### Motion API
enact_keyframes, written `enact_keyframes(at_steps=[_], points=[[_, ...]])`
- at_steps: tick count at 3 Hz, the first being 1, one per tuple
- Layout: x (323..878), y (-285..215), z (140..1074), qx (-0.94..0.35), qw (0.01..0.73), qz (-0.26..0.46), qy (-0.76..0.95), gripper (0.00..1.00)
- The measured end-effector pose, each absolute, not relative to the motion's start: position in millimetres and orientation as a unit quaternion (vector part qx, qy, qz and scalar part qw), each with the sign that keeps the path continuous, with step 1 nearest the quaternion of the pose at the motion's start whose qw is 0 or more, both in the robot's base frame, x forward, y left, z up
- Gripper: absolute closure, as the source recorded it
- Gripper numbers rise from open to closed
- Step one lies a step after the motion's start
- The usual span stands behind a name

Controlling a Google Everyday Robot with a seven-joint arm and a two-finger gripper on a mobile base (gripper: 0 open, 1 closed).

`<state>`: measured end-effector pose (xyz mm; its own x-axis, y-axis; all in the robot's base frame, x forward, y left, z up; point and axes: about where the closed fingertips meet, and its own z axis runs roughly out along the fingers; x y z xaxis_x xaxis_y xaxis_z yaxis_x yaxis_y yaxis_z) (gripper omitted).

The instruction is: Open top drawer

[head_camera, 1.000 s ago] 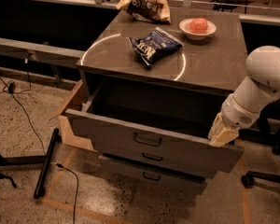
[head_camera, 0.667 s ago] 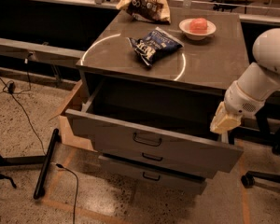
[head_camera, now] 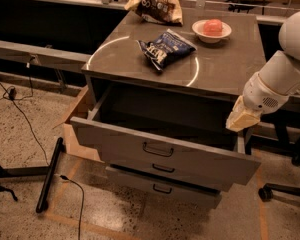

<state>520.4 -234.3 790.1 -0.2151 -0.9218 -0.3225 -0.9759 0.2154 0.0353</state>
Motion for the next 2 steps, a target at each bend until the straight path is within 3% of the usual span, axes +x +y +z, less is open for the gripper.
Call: enact_keyframes(at_steps=[2], points=[[525, -220, 751, -0.632, 0.169, 0.091, 0.751, 1.00]])
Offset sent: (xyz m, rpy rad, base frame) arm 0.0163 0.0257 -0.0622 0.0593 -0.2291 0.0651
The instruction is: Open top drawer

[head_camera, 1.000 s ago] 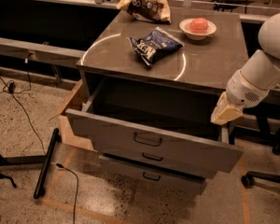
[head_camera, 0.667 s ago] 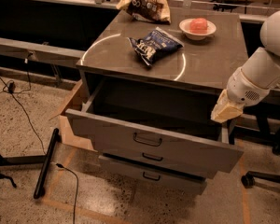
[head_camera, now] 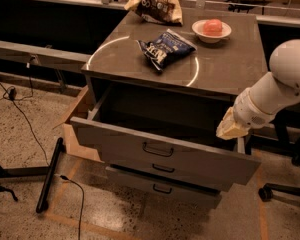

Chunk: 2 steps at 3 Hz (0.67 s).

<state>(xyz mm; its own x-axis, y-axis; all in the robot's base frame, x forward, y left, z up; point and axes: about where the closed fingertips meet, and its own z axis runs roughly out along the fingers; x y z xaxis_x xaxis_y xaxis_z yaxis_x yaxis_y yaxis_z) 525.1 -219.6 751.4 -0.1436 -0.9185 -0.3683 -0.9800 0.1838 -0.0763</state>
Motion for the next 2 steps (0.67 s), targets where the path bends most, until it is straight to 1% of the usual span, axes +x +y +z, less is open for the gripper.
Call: enact_keyframes(at_steps=[1, 2], points=[[541, -209, 737, -0.641, 0.197, 0.075, 0.738, 1.00], [556, -203, 724, -0.650, 0.210, 0.061, 0.728, 1.00]])
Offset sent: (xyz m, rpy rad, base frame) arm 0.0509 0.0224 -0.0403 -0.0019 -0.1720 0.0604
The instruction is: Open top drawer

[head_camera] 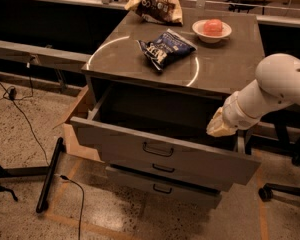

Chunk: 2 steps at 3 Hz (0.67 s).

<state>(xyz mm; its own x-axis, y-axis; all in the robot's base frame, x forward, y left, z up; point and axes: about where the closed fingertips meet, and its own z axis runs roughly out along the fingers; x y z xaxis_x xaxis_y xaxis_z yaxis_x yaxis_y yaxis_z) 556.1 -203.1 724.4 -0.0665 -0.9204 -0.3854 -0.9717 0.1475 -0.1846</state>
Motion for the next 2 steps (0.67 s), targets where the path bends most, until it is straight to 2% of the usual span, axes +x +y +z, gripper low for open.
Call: enact_keyframes(at_steps=[2], points=[[563, -200, 683, -0.664, 0.198, 0.059, 0.718, 1.00]])
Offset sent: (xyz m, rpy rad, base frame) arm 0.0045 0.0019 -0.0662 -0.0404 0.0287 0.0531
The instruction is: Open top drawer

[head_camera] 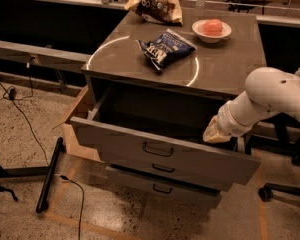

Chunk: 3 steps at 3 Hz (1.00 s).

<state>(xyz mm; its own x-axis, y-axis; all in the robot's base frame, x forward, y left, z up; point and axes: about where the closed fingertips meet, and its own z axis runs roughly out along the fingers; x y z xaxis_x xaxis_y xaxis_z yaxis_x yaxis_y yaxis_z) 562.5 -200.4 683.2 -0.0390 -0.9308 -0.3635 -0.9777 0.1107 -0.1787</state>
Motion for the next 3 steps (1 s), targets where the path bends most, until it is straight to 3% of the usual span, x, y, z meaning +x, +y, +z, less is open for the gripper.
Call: enact_keyframes(at_steps=[3], points=[[519, -212, 648, -0.671, 0.112, 0.093, 0.727, 1.00]])
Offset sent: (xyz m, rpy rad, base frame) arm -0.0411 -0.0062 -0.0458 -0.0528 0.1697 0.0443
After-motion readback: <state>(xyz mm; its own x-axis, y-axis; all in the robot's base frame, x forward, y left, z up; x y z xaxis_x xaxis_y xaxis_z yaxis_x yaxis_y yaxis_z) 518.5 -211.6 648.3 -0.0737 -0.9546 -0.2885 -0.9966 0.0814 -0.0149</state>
